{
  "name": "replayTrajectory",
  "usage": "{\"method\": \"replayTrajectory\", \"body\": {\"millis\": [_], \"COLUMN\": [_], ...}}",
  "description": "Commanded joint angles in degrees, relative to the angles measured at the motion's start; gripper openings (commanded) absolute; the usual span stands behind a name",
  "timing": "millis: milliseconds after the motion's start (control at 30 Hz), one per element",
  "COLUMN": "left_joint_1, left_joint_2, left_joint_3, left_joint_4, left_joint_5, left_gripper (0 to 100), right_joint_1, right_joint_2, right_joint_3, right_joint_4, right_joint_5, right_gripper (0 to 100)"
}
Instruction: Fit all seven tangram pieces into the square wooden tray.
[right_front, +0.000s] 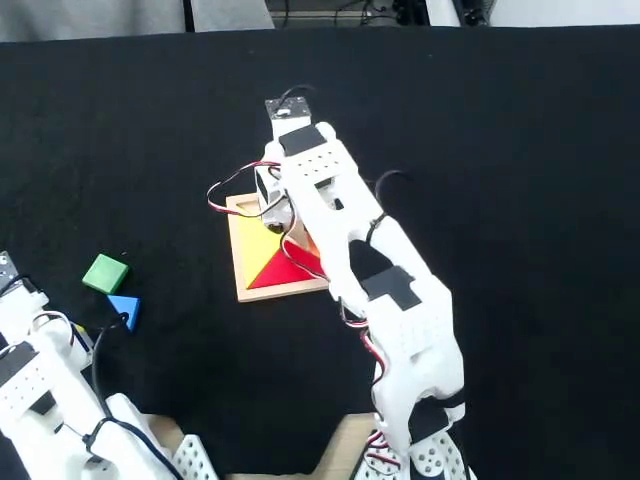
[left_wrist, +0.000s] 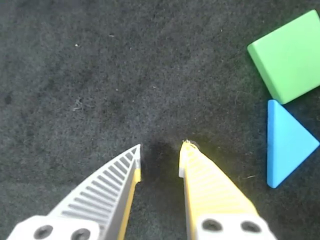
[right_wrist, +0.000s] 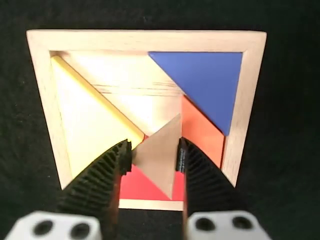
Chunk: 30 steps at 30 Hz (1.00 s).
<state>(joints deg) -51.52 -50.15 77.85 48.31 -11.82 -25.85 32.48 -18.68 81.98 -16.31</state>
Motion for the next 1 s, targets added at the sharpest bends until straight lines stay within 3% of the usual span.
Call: {"method": "replayTrajectory", "body": {"millis": [0, 367, 467, 600, 967], "left_joint_1": [0.1, 0.1, 0.1, 0.1, 0.1], "left_joint_2": [-0.9, -0.9, -0.9, -0.9, -0.9], "left_joint_3": [-0.6, -0.6, -0.6, -0.6, -0.6], "left_joint_4": [-0.6, -0.6, -0.6, -0.6, -0.6], "left_joint_5": [0.2, 0.2, 0.2, 0.2, 0.2], "left_gripper": [14, 14, 14, 14, 14], "right_joint_1": [-0.6, -0.4, 0.0, -2.0, 1.1], "right_joint_2": [-0.7, -1.2, -2.5, -2.9, 7.6], "right_joint_3": [-0.7, -1.0, -4.1, -9.0, -10.8], "right_joint_4": [-0.3, -0.3, 2.0, 1.8, -5.0], "right_joint_5": [1.8, 2.5, 4.8, 15.6, 16.2], "right_gripper": [17.2, 20.0, 14.8, 0.5, 1.1]}}
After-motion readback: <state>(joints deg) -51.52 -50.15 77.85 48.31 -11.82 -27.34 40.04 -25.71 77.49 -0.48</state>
